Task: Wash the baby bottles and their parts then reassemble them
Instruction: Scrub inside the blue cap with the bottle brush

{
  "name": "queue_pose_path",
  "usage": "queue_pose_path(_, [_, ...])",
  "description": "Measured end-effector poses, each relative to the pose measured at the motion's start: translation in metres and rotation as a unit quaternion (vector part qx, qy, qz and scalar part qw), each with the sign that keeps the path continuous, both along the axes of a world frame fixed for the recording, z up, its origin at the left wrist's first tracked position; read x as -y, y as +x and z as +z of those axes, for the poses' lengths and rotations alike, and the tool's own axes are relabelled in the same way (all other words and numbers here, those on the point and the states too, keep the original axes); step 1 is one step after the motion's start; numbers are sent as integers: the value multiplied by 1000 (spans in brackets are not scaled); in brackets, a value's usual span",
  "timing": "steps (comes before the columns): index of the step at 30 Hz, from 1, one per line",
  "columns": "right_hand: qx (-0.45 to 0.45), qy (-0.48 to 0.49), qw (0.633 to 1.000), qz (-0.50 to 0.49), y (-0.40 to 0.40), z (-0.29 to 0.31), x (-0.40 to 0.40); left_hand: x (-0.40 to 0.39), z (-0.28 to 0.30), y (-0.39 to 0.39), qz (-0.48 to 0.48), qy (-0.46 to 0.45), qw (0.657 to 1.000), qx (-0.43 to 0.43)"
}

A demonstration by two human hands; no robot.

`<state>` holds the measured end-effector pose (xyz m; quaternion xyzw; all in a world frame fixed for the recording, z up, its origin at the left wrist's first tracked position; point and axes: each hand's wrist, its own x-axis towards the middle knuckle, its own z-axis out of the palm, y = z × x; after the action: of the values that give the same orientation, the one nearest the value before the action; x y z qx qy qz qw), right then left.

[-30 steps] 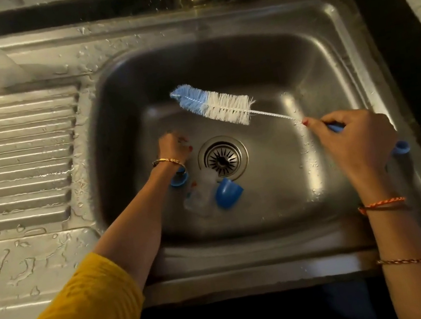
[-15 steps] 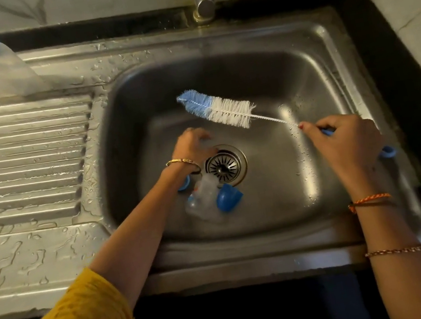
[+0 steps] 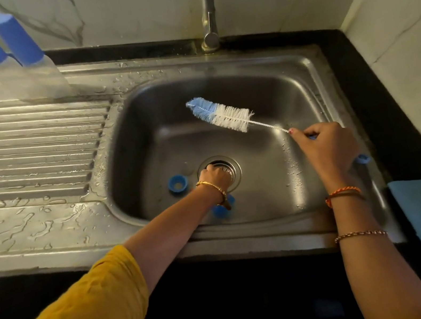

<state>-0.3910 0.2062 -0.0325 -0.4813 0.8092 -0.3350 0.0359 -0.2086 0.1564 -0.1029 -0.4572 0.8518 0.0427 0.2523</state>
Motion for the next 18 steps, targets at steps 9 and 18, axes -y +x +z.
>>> queue_pose_path(9, [5,0,1000,7,6,3,3,1,4,-1,98,15,975,-198])
queue_pose_path(18, [86,-76,993,8,0,2,2,26,39,12,439,106,567,-689])
